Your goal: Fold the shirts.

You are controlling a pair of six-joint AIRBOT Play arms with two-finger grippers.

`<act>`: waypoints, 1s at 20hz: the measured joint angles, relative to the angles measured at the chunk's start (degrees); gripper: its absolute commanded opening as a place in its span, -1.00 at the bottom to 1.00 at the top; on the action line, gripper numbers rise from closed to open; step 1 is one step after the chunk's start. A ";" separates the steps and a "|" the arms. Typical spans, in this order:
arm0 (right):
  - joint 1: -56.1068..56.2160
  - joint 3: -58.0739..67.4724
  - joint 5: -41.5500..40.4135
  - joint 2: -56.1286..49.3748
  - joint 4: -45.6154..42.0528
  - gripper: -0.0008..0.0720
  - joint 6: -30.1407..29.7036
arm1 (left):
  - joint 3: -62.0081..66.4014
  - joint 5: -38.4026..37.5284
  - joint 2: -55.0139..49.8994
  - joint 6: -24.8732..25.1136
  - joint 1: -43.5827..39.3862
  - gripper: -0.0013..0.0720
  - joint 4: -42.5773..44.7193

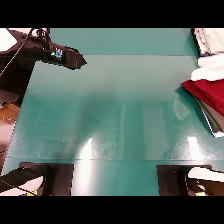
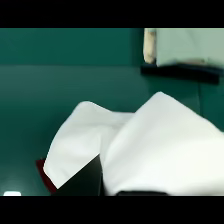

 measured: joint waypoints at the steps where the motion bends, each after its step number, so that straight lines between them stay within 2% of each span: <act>1: -0.87 -2.25 1.03 1.29 -2.67 -0.94 0.94 | 0.00 -0.02 0.00 0.00 0.00 -0.89 0.02; 4: -4.33 -9.81 2.91 5.60 -11.02 -0.91 4.35 | 0.00 -0.02 0.00 0.02 0.00 -0.89 0.00; 5: -5.84 -12.52 3.17 7.13 -13.68 -0.50 5.49 | 0.00 -0.02 0.00 0.02 0.00 -0.89 0.02; 6: -7.48 -15.13 3.15 8.70 -15.93 0.29 6.27 | 0.00 -0.02 0.00 0.02 0.02 -0.89 0.02; 7: -9.11 -17.46 2.86 10.01 -17.57 0.88 7.04 | 0.00 -0.04 0.00 0.02 0.00 -0.89 0.02; 8: -10.80 -19.69 2.23 11.26 -18.82 0.97 7.56 | 0.00 -0.04 0.00 0.04 0.00 -0.89 0.02; 13: -17.53 -27.08 -0.59 15.89 -19.76 0.92 11.74 | 0.00 -0.04 0.00 0.09 0.00 -0.89 0.02; 16: -17.81 -28.44 -1.16 16.76 -12.15 0.92 13.09 | 0.00 -0.04 0.00 0.09 0.00 -0.89 0.00; 20: -11.28 -29.00 -1.53 17.14 -1.55 0.92 13.55 | 0.00 -0.52 0.00 0.07 0.00 -0.89 -0.02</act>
